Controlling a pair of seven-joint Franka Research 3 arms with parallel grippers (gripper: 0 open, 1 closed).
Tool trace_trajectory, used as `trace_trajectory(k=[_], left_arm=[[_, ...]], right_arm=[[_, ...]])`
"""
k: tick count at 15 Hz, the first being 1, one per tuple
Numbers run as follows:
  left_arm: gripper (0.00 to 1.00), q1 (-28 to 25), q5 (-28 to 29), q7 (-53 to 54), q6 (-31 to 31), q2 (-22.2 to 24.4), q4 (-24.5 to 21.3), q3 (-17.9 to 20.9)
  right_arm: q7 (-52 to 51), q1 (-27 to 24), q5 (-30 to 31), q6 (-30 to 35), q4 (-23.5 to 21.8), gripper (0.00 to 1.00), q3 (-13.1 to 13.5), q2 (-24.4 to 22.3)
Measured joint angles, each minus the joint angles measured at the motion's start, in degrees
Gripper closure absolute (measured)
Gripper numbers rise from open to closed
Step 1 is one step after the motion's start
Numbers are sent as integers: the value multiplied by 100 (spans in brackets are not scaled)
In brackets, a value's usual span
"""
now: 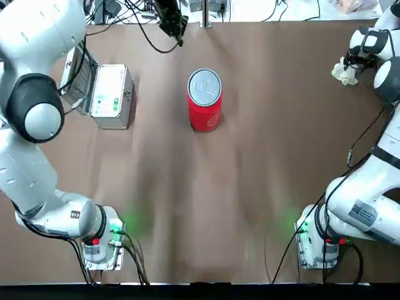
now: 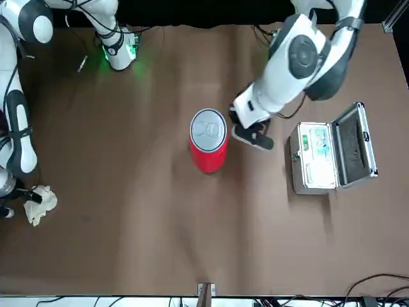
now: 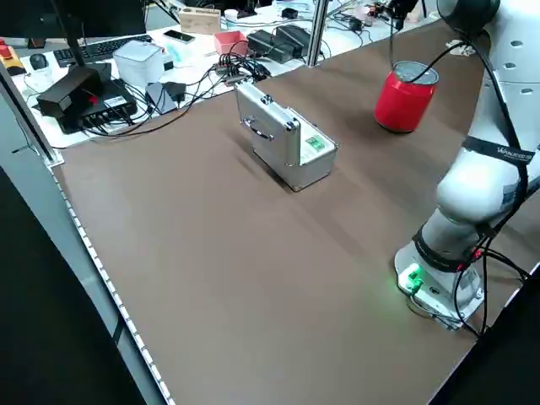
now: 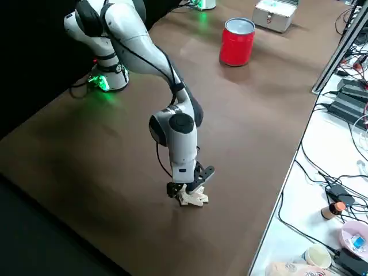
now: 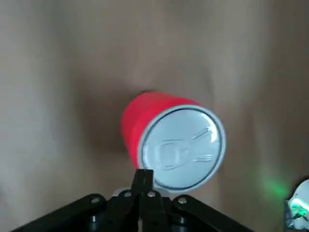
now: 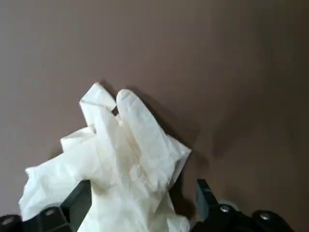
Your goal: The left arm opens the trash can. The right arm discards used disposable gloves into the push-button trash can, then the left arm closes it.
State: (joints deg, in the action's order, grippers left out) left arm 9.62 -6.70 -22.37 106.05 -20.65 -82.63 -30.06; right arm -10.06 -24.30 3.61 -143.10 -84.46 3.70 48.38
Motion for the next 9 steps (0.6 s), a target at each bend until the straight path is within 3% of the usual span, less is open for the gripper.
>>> trace_trajectory(k=[5,8,9], left_arm=[[99,511,18,-398,611,-361,-5,4],[99,775,345,-745,936,-582,-9,9],[99,871,452,-844,1062,-671,-11,11]], right_arm=[[171,12,-5,-211,8,7,-46,143],[422,17,-7,-211,9,15,-60,143],[505,23,-7,-211,9,22,-68,143]])
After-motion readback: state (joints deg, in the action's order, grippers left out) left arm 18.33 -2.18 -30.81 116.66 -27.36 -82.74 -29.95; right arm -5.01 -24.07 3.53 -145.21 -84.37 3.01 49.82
